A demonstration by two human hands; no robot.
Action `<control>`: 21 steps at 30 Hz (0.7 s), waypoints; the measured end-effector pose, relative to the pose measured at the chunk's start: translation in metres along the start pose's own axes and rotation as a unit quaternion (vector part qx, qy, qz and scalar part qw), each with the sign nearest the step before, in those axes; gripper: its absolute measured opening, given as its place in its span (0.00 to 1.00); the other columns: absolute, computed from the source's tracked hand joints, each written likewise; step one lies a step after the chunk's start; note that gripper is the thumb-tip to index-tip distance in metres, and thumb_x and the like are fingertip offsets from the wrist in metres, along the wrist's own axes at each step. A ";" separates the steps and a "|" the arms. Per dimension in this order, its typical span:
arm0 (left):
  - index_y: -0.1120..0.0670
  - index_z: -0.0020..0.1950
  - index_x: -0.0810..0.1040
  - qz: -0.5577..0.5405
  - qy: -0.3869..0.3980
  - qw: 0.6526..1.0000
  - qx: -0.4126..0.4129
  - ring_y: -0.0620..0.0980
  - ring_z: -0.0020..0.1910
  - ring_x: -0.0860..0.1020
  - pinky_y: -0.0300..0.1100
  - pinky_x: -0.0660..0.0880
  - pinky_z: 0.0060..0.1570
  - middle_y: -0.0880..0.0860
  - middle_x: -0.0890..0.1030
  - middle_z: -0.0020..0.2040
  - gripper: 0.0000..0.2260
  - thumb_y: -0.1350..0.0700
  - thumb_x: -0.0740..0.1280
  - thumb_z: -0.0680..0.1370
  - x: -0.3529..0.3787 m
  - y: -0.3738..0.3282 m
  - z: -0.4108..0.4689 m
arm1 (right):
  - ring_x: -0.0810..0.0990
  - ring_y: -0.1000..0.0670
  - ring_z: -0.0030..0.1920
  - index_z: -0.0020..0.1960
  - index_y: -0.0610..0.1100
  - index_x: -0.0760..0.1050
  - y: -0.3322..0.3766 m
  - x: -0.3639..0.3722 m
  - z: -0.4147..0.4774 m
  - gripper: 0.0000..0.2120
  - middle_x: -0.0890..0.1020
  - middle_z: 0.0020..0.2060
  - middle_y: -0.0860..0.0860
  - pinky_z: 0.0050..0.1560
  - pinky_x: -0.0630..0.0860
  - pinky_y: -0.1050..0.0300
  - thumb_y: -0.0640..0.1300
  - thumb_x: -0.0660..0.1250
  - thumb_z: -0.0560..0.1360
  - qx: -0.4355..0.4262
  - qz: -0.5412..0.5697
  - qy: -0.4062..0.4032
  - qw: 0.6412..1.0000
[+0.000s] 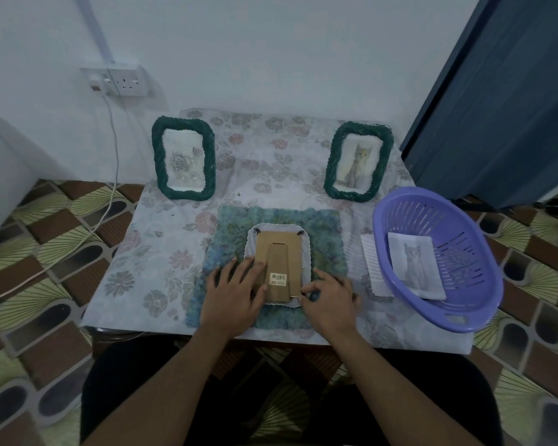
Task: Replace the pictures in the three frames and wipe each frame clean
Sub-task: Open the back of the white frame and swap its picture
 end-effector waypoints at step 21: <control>0.41 0.76 0.63 -0.006 0.007 1.000 -0.002 0.55 0.76 0.61 0.59 0.58 0.72 0.46 0.65 0.76 0.26 0.36 0.43 0.81 -0.001 0.000 0.000 | 0.50 0.47 0.79 0.52 0.58 0.84 0.014 -0.004 0.004 0.08 0.61 0.77 0.64 0.71 0.55 0.43 0.53 0.65 0.79 -0.116 -0.149 0.022 0.982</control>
Point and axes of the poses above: each hand's wrist, its own z-axis towards the middle knuckle, its own x-axis out of the palm, y = z × x, the point moved 5 cm from there along z, towards the middle knuckle
